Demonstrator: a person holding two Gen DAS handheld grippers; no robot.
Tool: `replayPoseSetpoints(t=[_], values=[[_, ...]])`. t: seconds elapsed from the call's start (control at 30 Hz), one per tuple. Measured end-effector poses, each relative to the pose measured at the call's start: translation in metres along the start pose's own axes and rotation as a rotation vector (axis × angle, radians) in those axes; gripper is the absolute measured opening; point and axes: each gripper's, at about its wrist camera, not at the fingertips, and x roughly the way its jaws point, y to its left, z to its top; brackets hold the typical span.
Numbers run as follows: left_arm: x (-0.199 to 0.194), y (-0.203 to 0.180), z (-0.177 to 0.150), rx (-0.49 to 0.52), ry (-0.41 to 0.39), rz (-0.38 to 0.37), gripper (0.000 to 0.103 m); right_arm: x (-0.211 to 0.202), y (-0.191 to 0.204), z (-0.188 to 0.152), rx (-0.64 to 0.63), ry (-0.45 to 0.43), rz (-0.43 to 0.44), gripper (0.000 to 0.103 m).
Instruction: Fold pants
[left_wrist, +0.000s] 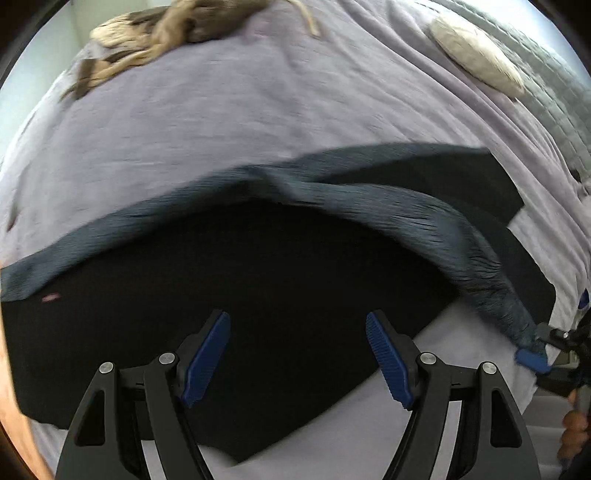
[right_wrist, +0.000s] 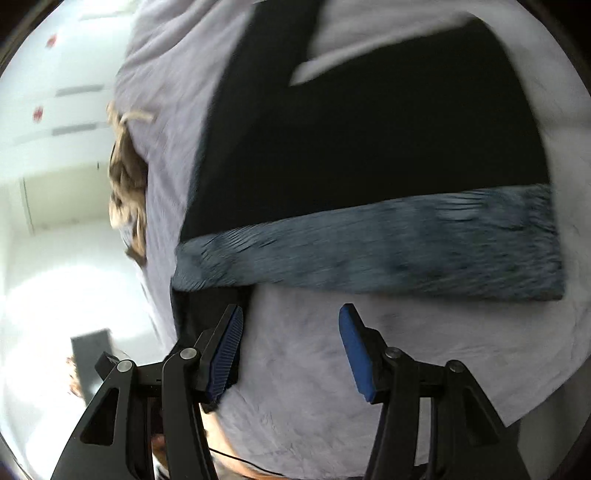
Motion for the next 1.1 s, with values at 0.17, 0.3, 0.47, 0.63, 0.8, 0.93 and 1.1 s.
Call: replayPoseSetpoints(t=[0.17, 0.3, 0.47, 0.63, 0.8, 0.93, 1.1], values=[[0.035, -0.031, 0.0, -0.031, 0.05, 0.064, 0.077, 0.007, -0.036, 0.014, 0.103, 0.005, 0.109, 0.059], [0.038, -0.034, 0.001, -0.046, 0.053, 0.088, 0.077, 0.013, -0.065, 0.02, 0.252, -0.013, 0.242, 0.022], [0.022, -0.039, 0.018, -0.08, 0.04, 0.099, 0.077, -0.011, -0.027, 0.043, 0.114, -0.043, 0.176, 0.006], [0.019, -0.036, 0.062, -0.133, -0.017, 0.141, 0.077, -0.038, 0.052, 0.109, -0.147, -0.067, 0.148, 0.006], [0.045, -0.023, 0.107, -0.211, -0.032, 0.209, 0.077, -0.015, 0.123, 0.201, -0.32, -0.057, 0.074, 0.009], [0.034, -0.008, 0.112, -0.268, -0.052, 0.237, 0.077, 0.016, 0.137, 0.236, -0.346, -0.034, -0.098, 0.046], [0.018, 0.001, 0.088, -0.226, -0.053, 0.288, 0.077, -0.002, 0.12, 0.213, -0.434, -0.067, -0.171, 0.046]])
